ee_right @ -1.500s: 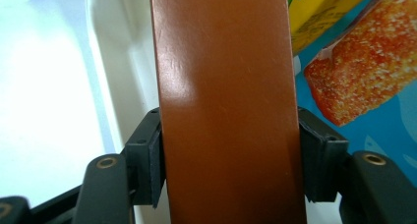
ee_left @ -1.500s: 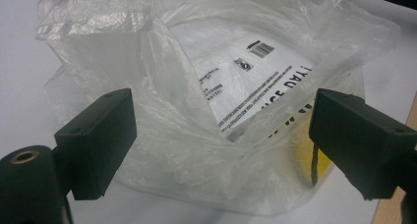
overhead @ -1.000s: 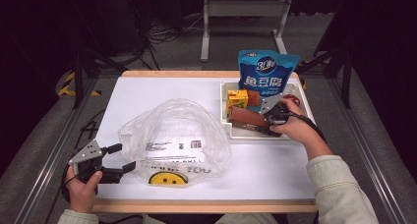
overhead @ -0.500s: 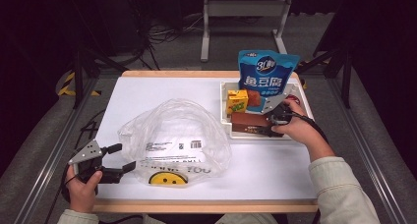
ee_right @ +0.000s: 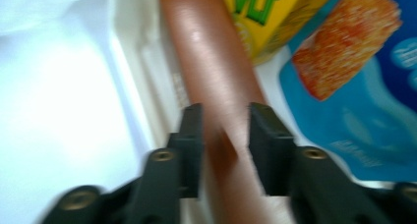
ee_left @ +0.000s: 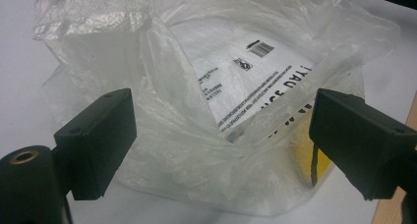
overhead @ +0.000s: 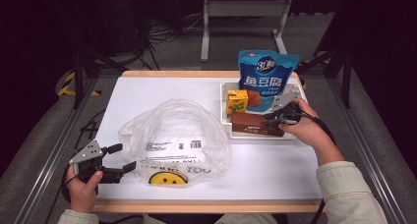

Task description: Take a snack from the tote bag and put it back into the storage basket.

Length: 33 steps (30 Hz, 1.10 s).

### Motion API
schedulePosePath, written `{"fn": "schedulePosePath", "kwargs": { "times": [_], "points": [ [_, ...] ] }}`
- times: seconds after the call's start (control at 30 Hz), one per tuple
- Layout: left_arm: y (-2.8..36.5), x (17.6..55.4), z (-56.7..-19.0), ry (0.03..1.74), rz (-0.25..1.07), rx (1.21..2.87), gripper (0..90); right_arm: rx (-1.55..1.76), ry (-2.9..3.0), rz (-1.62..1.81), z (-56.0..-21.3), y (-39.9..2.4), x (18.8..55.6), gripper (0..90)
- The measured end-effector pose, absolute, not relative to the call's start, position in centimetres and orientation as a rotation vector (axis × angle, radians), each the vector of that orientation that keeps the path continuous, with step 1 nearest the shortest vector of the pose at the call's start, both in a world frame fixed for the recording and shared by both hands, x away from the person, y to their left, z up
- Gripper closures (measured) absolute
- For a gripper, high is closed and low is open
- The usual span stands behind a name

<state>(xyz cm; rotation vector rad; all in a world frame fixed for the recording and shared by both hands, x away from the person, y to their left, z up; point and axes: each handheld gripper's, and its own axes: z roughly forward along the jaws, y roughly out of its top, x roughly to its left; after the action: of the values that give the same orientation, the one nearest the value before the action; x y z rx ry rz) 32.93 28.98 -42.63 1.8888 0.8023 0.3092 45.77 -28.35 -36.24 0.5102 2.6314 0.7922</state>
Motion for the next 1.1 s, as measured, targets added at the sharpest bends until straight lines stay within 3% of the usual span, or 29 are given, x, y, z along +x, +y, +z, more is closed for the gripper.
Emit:
{"fn": "schedulePosePath", "kwargs": {
  "times": [0.1, 0.53, 1.1],
  "points": [
    [28.9, 32.9, -42.6, 0.804, 0.307, 1.891, 11.4, 0.506, 2.659, 0.781, -36.4, -28.6, 45.4, 78.9],
    [29.0, 32.9, -42.7, 0.803, 0.307, 1.889, 11.4, 0.525, 2.703, 0.769, -37.0, -29.0, 44.9, 83.8],
    [28.9, 32.9, -42.6, 0.805, 0.307, 1.892, 11.4, 0.588, 2.68, 0.686, -37.8, -30.4, 45.2, 84.7]
  ]
}}
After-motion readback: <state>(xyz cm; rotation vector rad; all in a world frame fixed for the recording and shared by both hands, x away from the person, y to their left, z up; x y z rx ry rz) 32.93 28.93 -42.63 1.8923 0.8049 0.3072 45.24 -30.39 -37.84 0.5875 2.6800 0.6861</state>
